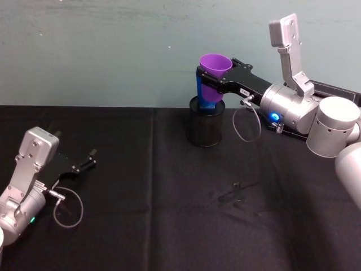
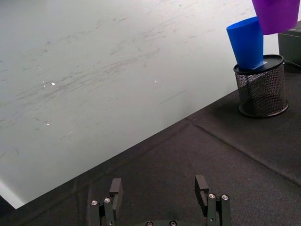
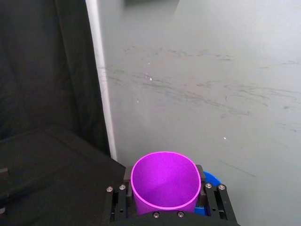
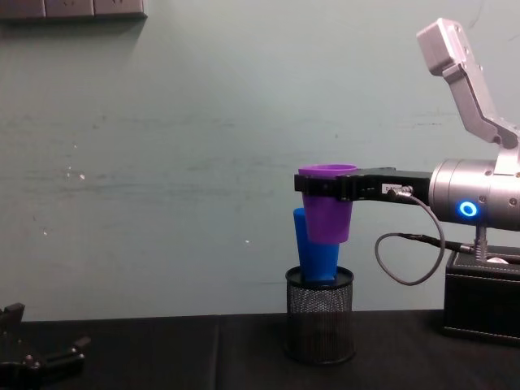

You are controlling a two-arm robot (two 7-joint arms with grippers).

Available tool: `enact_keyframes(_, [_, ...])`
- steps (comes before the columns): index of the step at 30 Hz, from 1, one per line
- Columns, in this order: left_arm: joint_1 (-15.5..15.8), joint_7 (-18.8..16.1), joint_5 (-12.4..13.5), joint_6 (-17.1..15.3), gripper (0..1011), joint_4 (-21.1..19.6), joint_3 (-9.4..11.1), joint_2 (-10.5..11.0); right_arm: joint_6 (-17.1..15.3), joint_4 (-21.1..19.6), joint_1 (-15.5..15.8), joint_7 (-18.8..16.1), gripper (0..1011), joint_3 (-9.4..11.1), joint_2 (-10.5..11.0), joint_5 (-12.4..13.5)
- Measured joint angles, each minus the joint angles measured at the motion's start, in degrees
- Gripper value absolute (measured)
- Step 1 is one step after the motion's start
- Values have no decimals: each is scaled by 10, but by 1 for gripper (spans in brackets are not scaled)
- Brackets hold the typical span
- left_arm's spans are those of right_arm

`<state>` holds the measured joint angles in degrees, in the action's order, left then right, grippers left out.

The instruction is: Pick up one cup with a gripper and tap it against the other cup.

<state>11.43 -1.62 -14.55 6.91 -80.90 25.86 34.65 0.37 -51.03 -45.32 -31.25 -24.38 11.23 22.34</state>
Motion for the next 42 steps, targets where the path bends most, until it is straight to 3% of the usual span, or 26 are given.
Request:
enact_keyframes(16, [0,0,0,0,1011,0,0,0,7,11,-3,-3,748,6,-6,1])
enact_keyframes(42, [0,0,0,0,1012,0,0,0,-25,13,-9,26,748,11,-14,-11])
